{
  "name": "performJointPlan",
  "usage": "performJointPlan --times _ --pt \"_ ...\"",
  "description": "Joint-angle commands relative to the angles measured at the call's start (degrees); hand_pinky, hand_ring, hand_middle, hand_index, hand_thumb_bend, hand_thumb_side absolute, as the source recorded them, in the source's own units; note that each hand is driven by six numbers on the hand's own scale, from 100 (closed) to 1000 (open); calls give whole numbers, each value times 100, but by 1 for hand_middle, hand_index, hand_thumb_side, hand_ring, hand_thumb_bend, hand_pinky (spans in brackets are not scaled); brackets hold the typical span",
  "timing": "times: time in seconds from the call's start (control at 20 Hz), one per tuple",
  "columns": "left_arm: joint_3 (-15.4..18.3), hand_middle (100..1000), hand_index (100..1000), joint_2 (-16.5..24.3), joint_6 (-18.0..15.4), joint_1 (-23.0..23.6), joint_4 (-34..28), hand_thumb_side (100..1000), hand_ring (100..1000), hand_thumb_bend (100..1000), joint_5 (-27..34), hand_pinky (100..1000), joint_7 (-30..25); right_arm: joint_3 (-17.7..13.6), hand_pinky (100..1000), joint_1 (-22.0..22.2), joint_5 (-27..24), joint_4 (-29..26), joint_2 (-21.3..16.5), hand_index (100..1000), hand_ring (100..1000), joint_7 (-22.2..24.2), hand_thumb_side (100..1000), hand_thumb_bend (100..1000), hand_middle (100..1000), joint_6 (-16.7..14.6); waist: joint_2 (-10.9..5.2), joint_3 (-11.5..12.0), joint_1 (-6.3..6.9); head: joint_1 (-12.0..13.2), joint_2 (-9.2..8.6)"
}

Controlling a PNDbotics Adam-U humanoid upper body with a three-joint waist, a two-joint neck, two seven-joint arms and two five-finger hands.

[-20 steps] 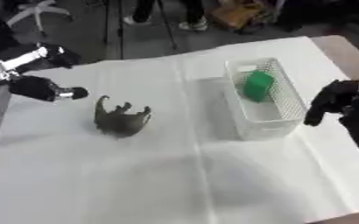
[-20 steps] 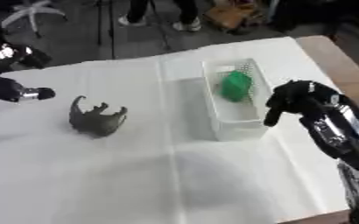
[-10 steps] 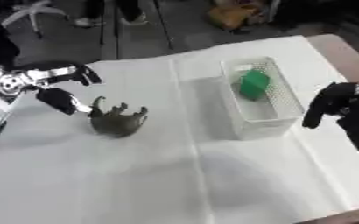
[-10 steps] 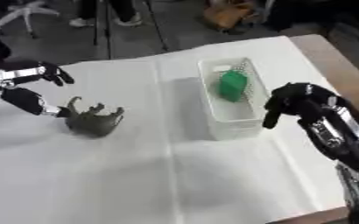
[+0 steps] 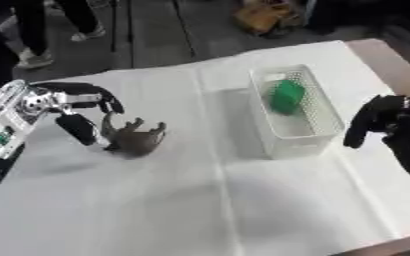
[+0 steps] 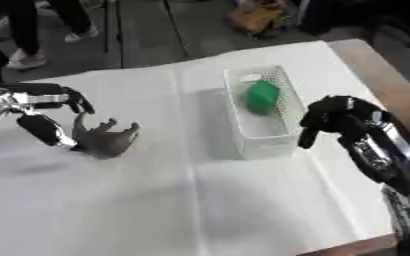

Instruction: Pick up objects on the table and place them in the box.

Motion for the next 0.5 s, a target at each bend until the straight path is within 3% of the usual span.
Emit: performJointPlan --times 0.05,0.5 --pt "206 844 878 4 -161 -55 -54 378 850 642 -329 960 -39 -7 499 -55 -45 -78 -90 793 484 32 685 100 605 -15 -488 -8 9 -8 -2" --pt "513 851 876 -219 -451 110 65 402 859 643 -1209 967 360 0 499 -66 -56 -84 -74 794 484 52 687 100 605 -7 -476 -40 10 -25 -19"
